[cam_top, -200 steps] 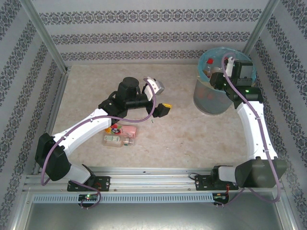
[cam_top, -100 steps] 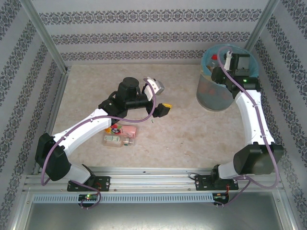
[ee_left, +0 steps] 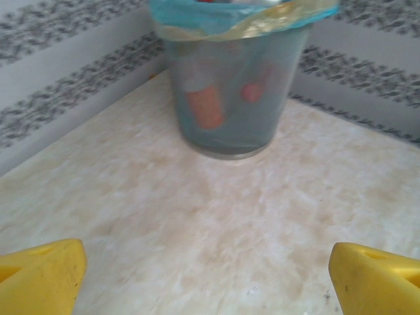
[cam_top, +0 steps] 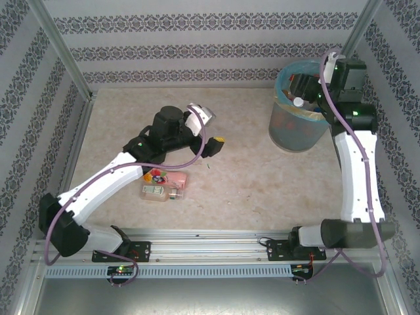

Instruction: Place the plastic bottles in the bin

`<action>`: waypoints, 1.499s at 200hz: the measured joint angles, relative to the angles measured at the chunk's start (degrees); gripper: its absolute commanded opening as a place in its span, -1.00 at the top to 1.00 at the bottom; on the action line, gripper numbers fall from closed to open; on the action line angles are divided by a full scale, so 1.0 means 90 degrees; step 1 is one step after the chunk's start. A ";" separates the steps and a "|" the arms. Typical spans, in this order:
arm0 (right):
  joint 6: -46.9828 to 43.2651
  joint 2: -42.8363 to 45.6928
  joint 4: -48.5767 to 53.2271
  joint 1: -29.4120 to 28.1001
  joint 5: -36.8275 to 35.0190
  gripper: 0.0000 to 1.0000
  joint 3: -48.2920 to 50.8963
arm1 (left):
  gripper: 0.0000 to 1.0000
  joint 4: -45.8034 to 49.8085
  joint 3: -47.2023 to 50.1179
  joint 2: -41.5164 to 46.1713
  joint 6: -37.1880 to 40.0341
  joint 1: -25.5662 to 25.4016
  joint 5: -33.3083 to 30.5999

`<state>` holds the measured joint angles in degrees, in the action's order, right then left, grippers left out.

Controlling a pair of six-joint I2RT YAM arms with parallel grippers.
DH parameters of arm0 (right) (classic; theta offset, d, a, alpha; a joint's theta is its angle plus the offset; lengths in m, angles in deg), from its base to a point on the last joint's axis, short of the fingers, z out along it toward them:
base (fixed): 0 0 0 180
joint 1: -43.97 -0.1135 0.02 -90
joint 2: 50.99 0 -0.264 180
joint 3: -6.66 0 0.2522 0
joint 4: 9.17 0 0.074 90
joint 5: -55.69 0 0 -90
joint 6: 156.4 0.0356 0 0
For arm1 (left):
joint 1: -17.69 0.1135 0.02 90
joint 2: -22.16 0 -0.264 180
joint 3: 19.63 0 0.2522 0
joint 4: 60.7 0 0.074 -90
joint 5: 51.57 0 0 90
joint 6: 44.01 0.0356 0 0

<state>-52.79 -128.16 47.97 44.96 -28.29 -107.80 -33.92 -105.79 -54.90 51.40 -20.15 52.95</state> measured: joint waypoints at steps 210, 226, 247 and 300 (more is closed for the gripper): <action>-0.0374 0.0593 -0.2108 -0.3961 -0.0090 -0.44 0.2654 | -0.58 0.3497 -0.0624 -0.2735 -0.1479 0.3031 -0.0872; -0.0391 0.0874 -0.2103 -0.3961 -0.0262 -0.45 0.2837 | -0.53 0.3500 -0.0896 -0.3179 -0.1328 0.3050 -0.0879; -0.0415 0.1151 -0.2079 -0.3959 -0.0481 -0.46 0.2934 | -0.49 0.3497 -0.1076 -0.3553 -0.1195 0.3050 -0.0879; -0.0512 0.1399 -0.2057 -0.3925 -0.0767 -0.46 0.3011 | -0.20 0.3502 -0.1071 -0.3910 -0.1047 0.3050 -0.0826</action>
<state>-57.40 -115.57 29.46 9.64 -35.19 -80.70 -2.40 -115.43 -90.09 41.98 7.30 45.52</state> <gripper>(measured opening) 0.731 0.644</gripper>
